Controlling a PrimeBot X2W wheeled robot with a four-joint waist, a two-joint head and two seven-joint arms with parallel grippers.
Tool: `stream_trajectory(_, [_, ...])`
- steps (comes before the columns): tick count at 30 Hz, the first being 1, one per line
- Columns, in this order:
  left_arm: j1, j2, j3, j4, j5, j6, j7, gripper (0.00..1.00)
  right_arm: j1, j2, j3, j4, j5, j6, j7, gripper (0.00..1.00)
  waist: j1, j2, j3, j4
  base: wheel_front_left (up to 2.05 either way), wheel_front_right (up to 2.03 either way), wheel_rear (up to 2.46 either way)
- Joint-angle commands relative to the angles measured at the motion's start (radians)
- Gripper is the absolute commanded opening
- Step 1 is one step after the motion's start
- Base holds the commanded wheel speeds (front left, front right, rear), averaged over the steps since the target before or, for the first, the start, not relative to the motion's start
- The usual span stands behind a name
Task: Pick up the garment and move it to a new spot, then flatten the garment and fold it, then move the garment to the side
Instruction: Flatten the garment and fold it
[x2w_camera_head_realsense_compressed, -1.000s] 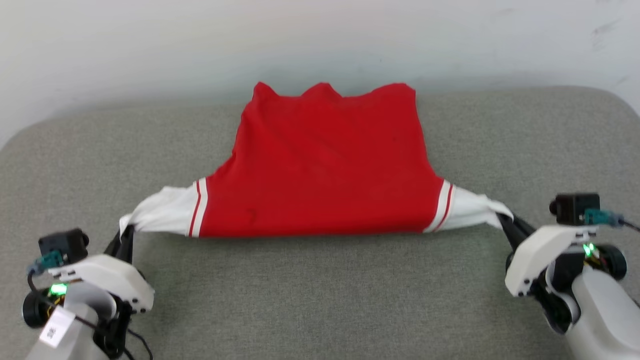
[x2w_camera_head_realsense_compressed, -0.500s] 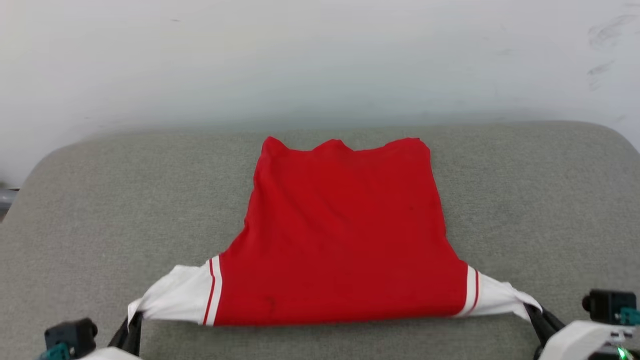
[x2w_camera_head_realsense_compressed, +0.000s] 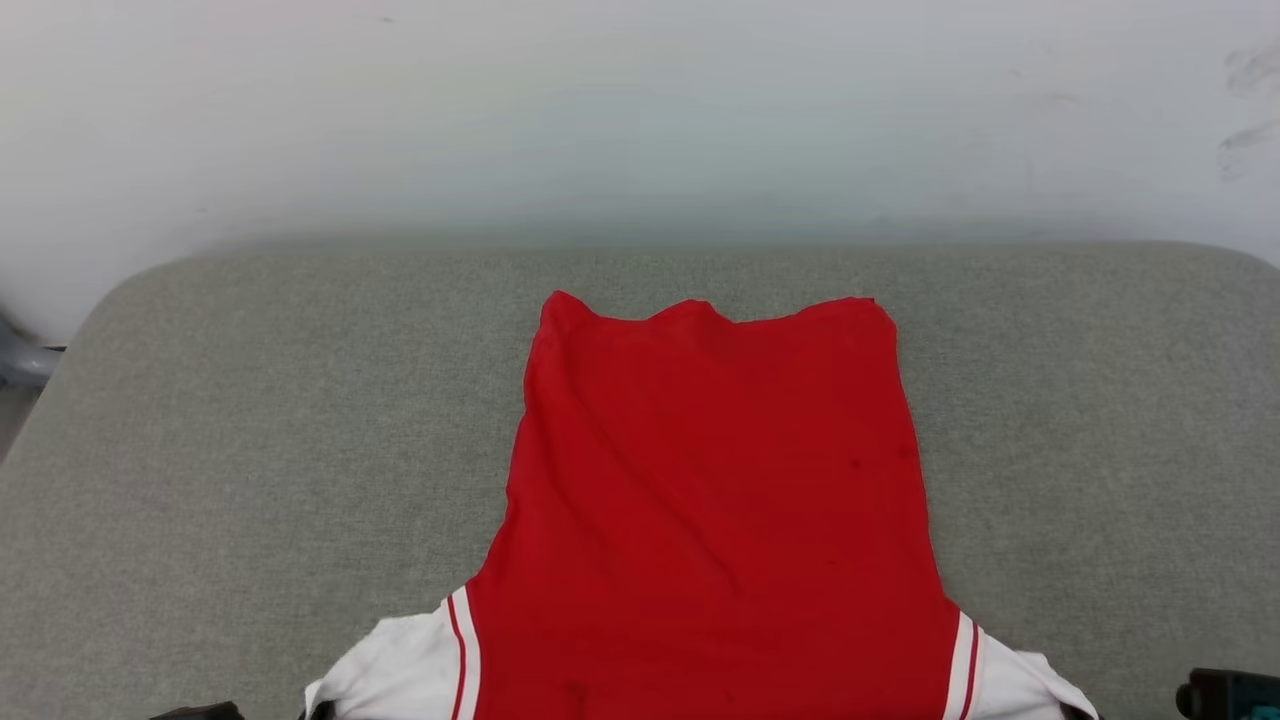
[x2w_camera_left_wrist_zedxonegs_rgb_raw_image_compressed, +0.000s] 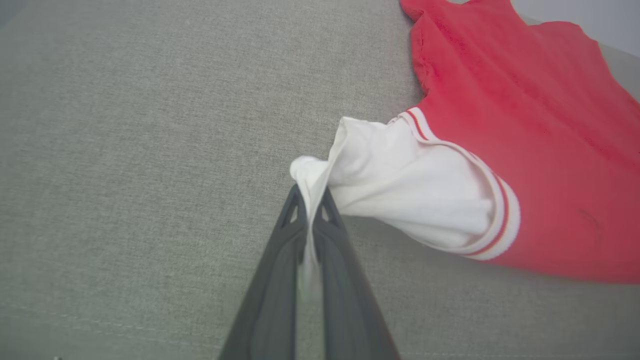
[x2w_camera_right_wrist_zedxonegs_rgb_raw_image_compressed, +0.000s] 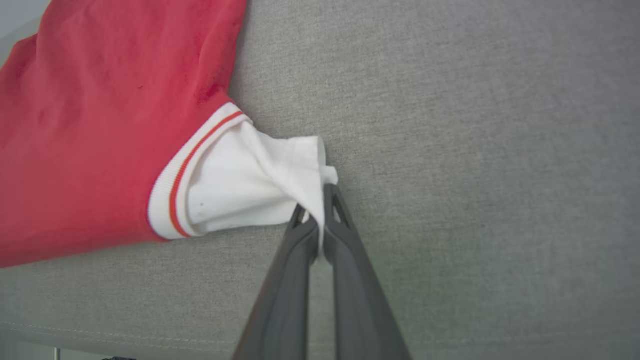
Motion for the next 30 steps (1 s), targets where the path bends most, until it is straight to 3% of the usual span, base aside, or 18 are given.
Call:
stream_trajectory(1, [-0.025,-0.004,-0.008,0.015,0.012,-0.007,-0.007,0.0,-0.021,0.004,0.004,0.006,-0.009,-0.002,-0.007,0.0,0.0,-0.0001,0.009,0.002,0.0,0.0,0.0])
stream_trajectory(2, [-0.035,-0.015,-0.018,0.028,0.016,-0.012,-0.012,0.0,-0.028,0.009,0.012,0.022,-0.007,-0.002,-0.002,0.11,0.0,-0.0001,0.015,0.004,0.0,0.0,0.0])
stream_trajectory(4, [-0.059,-0.033,-0.034,0.05,0.025,-0.027,-0.026,0.0,-0.052,0.011,0.025,0.041,-0.008,-0.001,-0.017,0.47,0.0,-0.0001,0.029,0.008,0.0,0.0,0.0])
stream_trajectory(5, [-0.07,-0.042,-0.041,0.059,0.028,-0.035,-0.03,0.0,-0.062,0.008,0.034,0.054,-0.01,-0.001,-0.02,0.79,0.0,-0.0001,0.037,0.011,0.0,0.0,0.0])
stream_trajectory(6, [-0.081,-0.048,-0.049,0.065,0.029,-0.046,-0.036,0.0,-0.073,0.005,0.041,0.063,-0.01,-0.001,-0.032,1.0,0.0,-0.0001,0.046,0.016,0.0,0.0,0.0])
stream_trajectory(9, [-0.121,-0.062,-0.062,0.081,0.04,-0.068,-0.049,0.0,-0.137,-0.002,0.054,0.075,-0.002,-0.001,-0.081,1.0,0.0,-0.0001,0.079,0.03,0.0,0.0,0.0])
stream_trajectory(17, [-0.22,-0.088,-0.072,0.061,0.081,-0.069,-0.082,0.0,-0.421,-0.038,-0.001,0.175,-0.02,-0.001,-0.145,1.0,0.0,-0.0001,0.184,0.071,0.0,0.0,0.0])
stream_trajectory(23, [-0.297,-0.108,-0.081,0.033,0.115,-0.067,-0.106,0.0,-0.687,-0.104,-0.007,0.363,-0.006,-0.001,-0.06,1.0,0.0,-0.0001,0.274,0.117,0.0,0.0,0.0])
stream_trajectory(30, [-0.382,-0.144,-0.099,0.019,0.133,-0.087,-0.124,0.0,-0.973,-0.182,0.021,0.56,0.001,-0.001,0.123,1.0,0.0,-0.0001,0.377,0.184,0.0,0.0,0.0])
